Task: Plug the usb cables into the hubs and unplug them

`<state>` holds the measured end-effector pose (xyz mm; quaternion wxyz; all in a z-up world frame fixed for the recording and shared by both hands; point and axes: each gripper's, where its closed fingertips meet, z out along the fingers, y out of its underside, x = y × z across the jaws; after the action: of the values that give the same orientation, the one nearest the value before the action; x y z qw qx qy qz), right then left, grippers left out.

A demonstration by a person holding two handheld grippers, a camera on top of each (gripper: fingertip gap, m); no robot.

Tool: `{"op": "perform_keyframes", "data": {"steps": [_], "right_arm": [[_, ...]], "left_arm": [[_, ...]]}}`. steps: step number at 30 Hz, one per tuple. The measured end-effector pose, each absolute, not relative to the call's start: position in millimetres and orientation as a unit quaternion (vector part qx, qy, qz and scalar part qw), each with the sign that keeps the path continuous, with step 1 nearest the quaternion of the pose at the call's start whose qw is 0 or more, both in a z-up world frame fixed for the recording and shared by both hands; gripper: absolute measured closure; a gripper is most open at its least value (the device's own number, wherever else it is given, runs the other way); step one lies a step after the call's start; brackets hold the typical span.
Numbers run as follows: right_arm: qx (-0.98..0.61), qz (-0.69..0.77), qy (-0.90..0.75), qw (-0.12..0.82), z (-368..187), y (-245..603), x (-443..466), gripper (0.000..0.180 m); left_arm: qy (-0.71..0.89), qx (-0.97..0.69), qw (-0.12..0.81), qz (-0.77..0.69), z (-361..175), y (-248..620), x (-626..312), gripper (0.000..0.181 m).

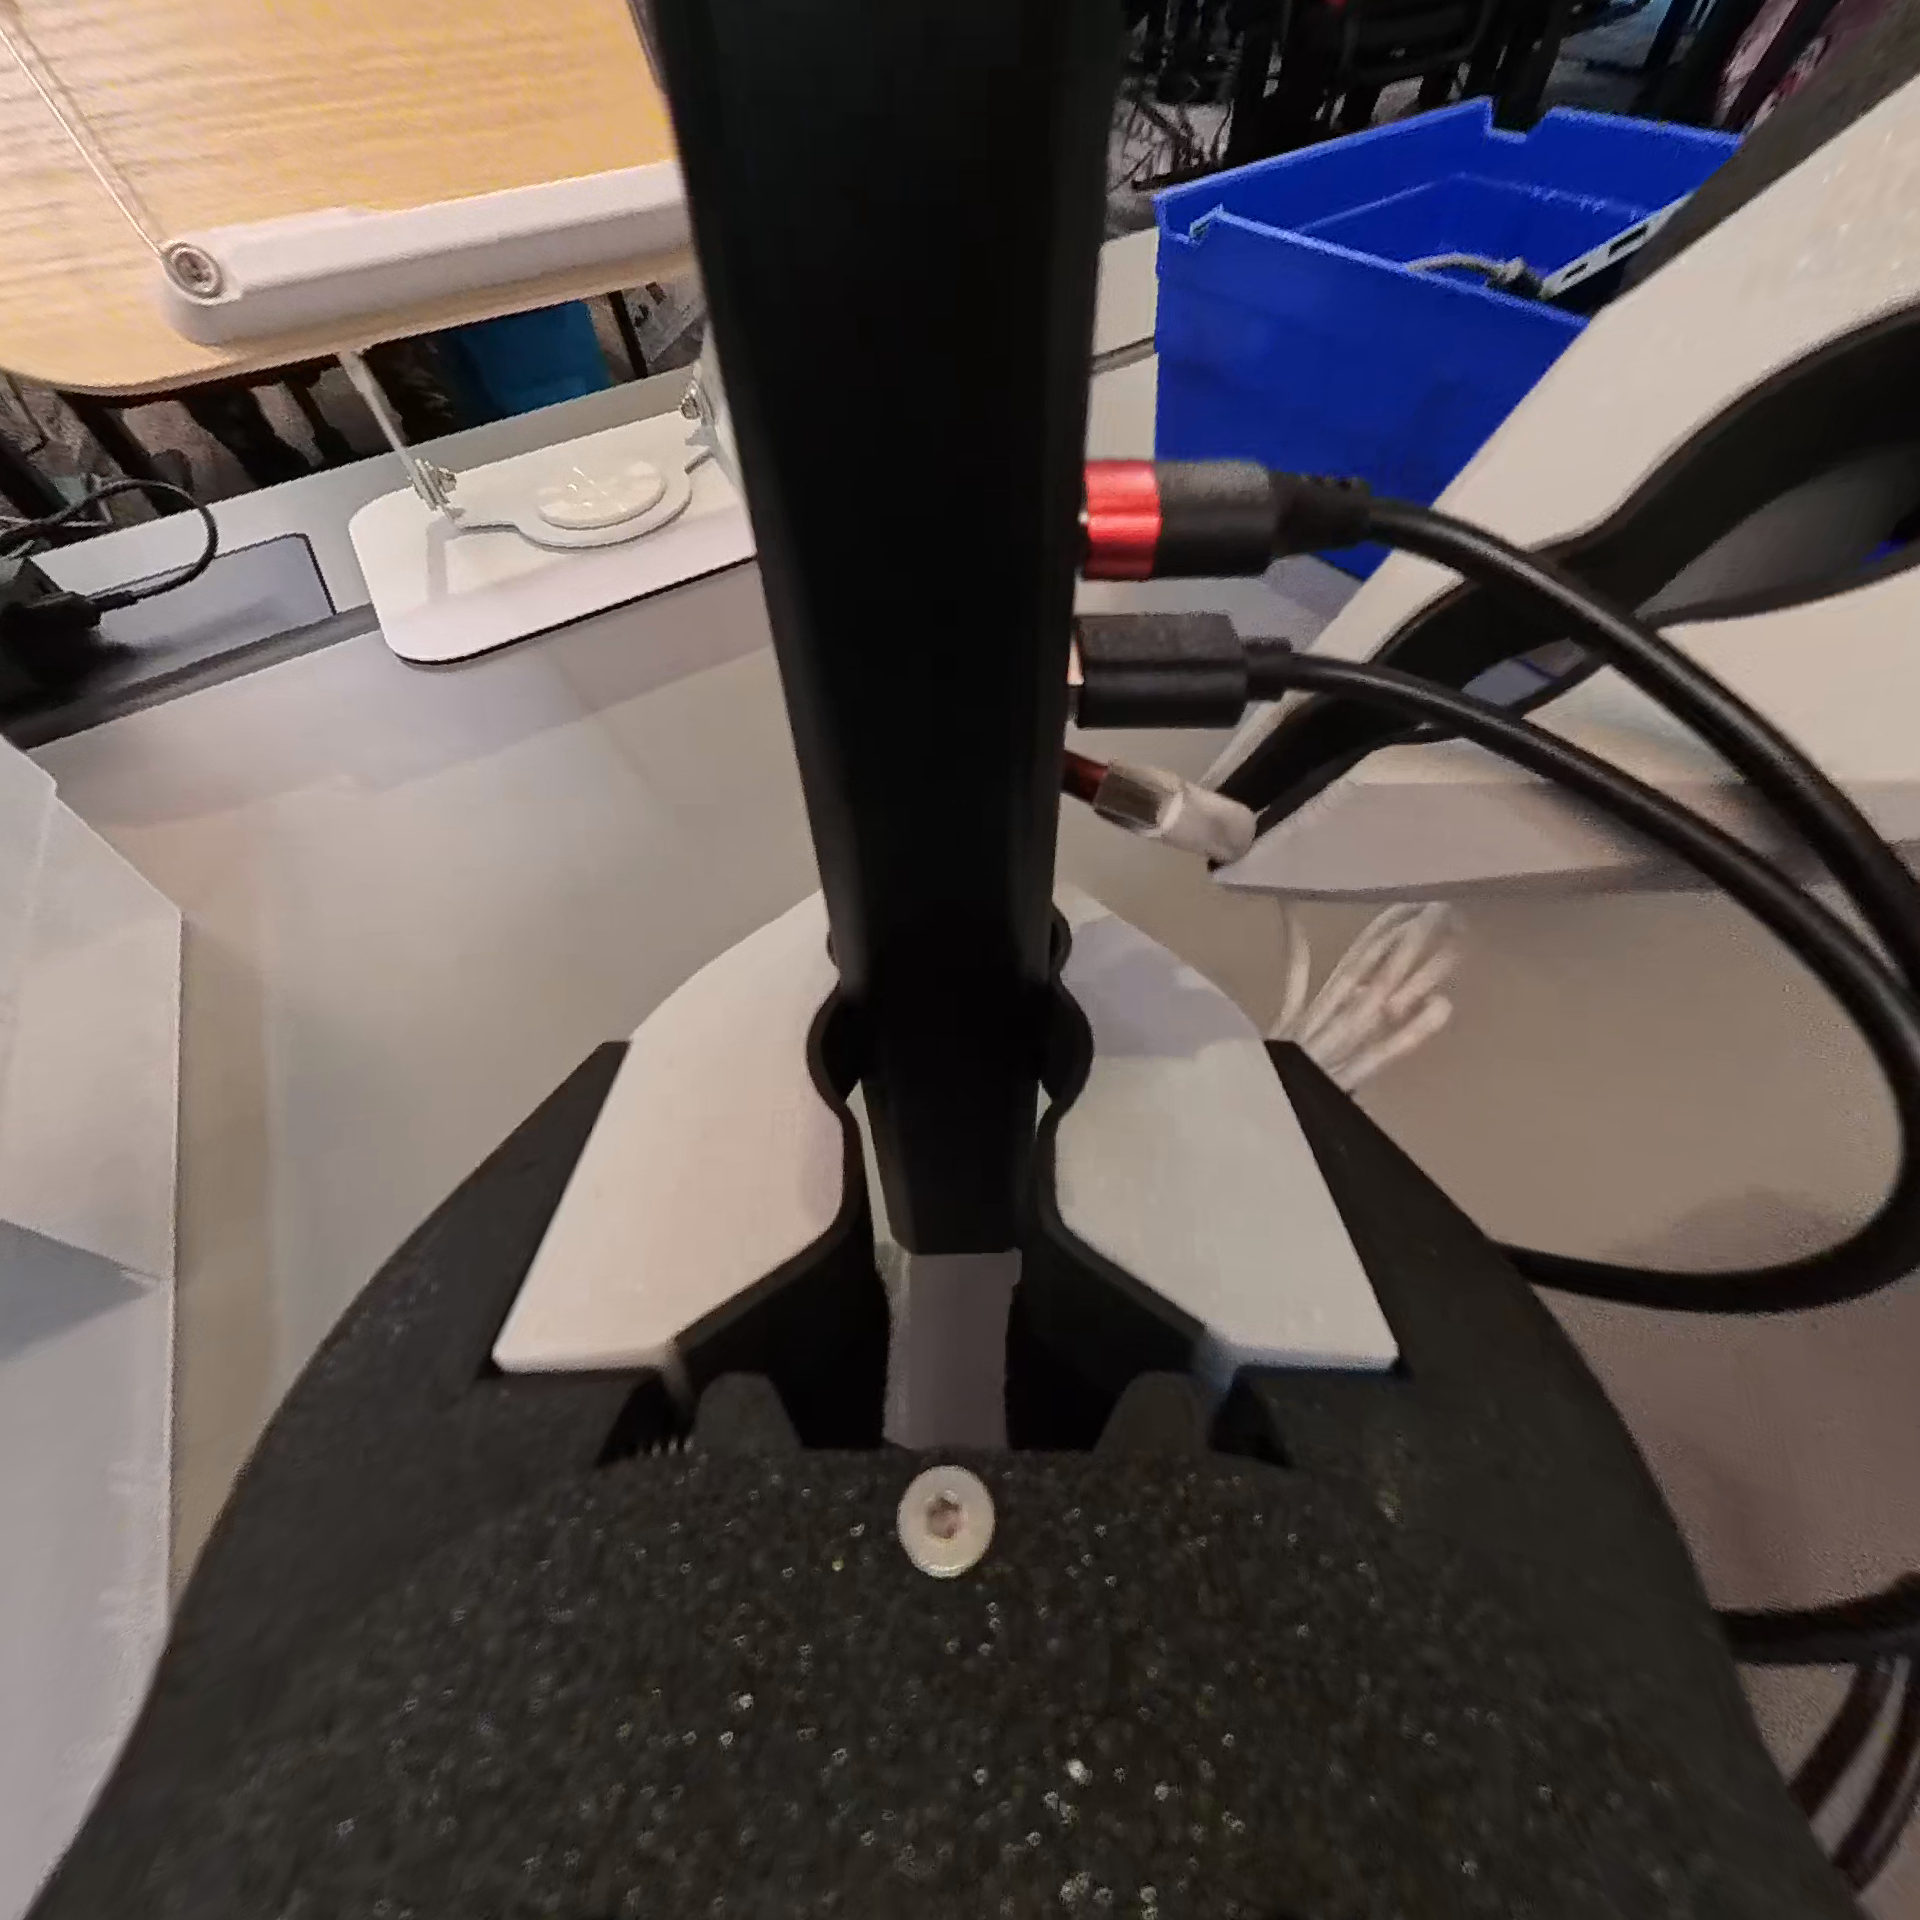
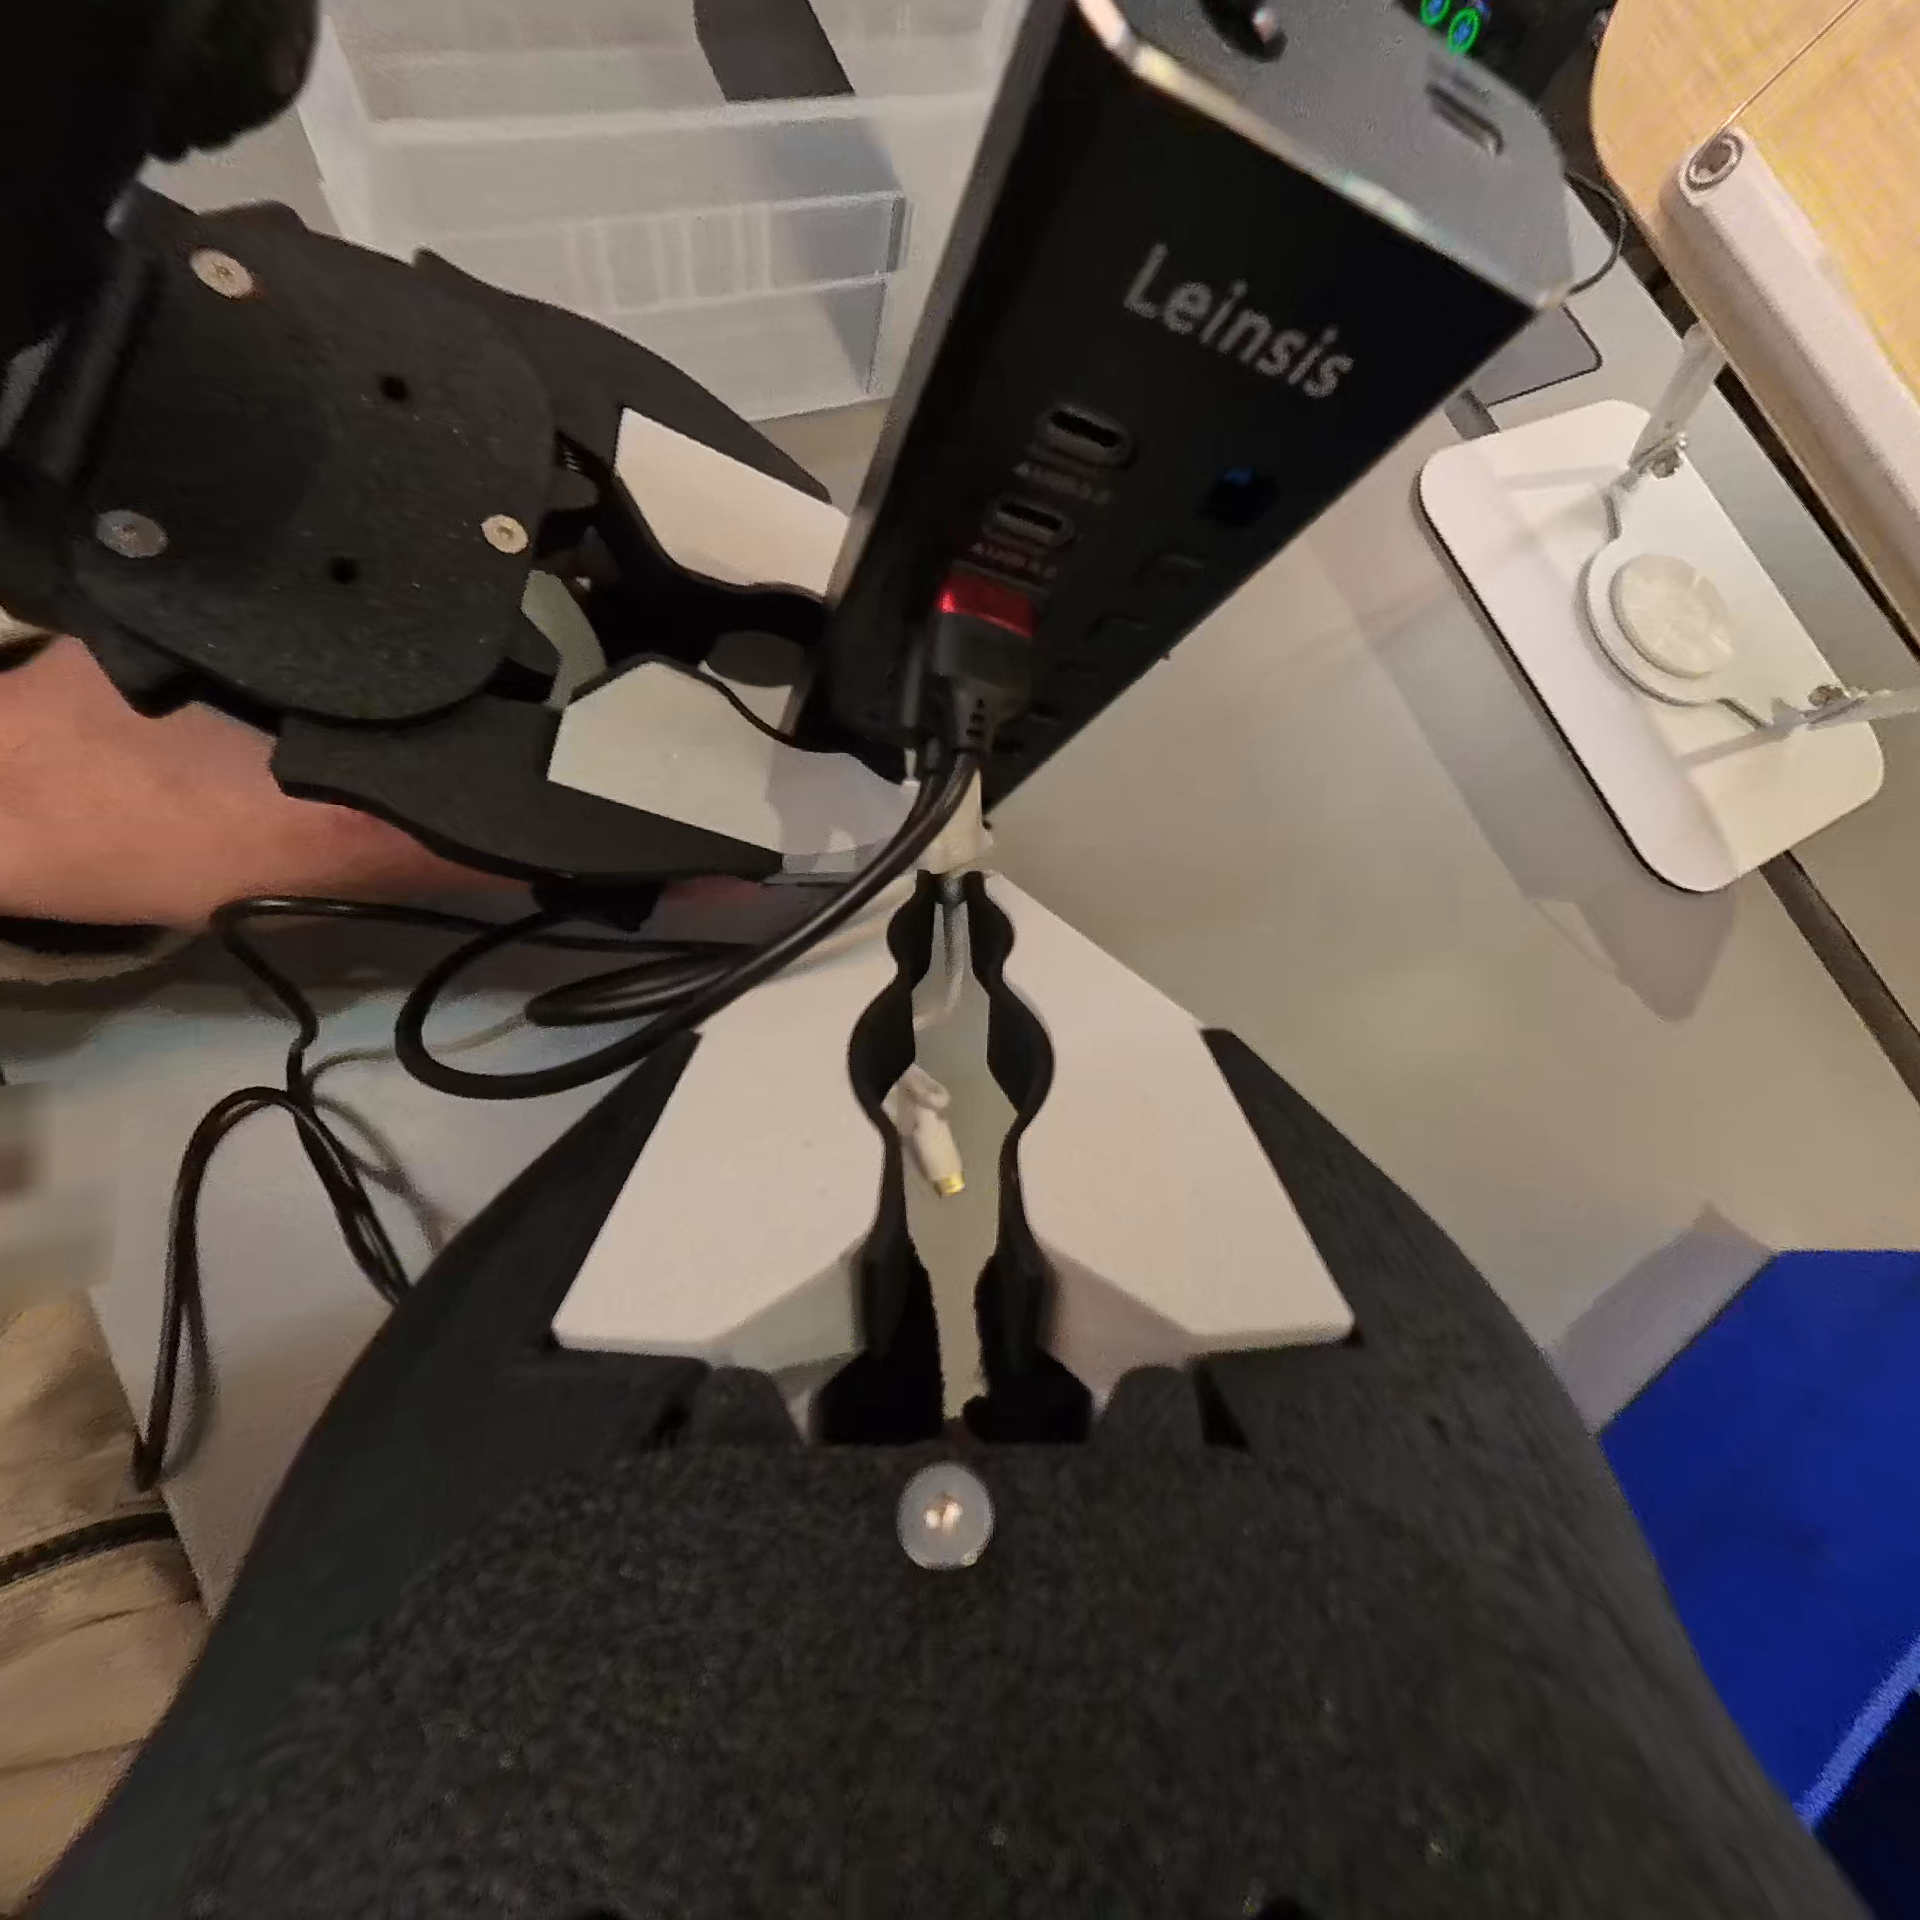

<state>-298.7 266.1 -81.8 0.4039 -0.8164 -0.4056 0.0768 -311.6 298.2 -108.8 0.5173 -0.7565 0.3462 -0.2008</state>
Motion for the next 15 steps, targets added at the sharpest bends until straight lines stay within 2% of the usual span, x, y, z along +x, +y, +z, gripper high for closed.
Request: {"op": "perform_keyframes", "data": {"steps": [4,8,10,11,15], "right_arm": [[-0.826,0.022,-0.409,0.388,-91,272,-285,0.175],[-0.843,-0.075,-0.458,0.270,-136,269,-242,0.175],[-0.850,-0.043,-0.487,0.196,-163,251,-238,0.175],[-0.849,-0.013,-0.494,0.188,-171,246,-244,0.175],[-0.846,0.124,-0.467,0.225,-183,248,-278,0.174]], "left_arm": [[0.338,-0.772,0.502,-0.193,-116,302,-316,0.151],[0.297,-0.786,0.487,-0.237,-118,312,-328,0.151],[0.288,-0.783,0.490,-0.254,-116,317,-335,0.150],[0.287,-0.780,0.494,-0.255,-114,320,-340,0.150],[0.283,-0.780,0.505,-0.237,-109,332,-364,0.151]]}}
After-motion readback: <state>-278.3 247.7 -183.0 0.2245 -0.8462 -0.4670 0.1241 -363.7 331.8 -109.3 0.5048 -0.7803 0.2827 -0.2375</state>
